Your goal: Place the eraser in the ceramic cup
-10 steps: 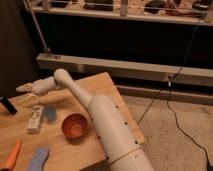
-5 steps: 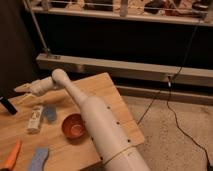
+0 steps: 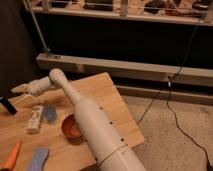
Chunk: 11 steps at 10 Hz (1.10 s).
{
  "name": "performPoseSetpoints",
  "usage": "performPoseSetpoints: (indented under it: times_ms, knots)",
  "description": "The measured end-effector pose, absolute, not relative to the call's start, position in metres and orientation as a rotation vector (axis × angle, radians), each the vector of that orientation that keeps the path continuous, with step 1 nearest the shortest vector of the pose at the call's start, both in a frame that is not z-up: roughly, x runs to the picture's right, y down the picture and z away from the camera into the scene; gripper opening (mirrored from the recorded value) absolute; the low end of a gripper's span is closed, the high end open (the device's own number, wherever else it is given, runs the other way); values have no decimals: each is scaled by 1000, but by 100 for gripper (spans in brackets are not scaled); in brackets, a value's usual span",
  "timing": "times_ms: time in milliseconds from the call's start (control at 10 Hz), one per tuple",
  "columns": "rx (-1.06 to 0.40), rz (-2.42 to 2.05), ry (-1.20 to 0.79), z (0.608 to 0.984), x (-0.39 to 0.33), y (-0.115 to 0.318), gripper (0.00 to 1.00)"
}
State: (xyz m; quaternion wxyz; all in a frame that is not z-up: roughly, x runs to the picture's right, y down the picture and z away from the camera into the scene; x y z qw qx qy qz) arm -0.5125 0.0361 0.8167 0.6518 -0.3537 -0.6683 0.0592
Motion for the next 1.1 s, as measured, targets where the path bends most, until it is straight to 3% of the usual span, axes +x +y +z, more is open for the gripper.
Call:
performPoseSetpoints:
  times_ms: [800, 1100]
  knots:
    - [-847, 103, -1526, 815, -529, 46, 65]
    - [-782, 142, -1495, 830, -537, 30, 65]
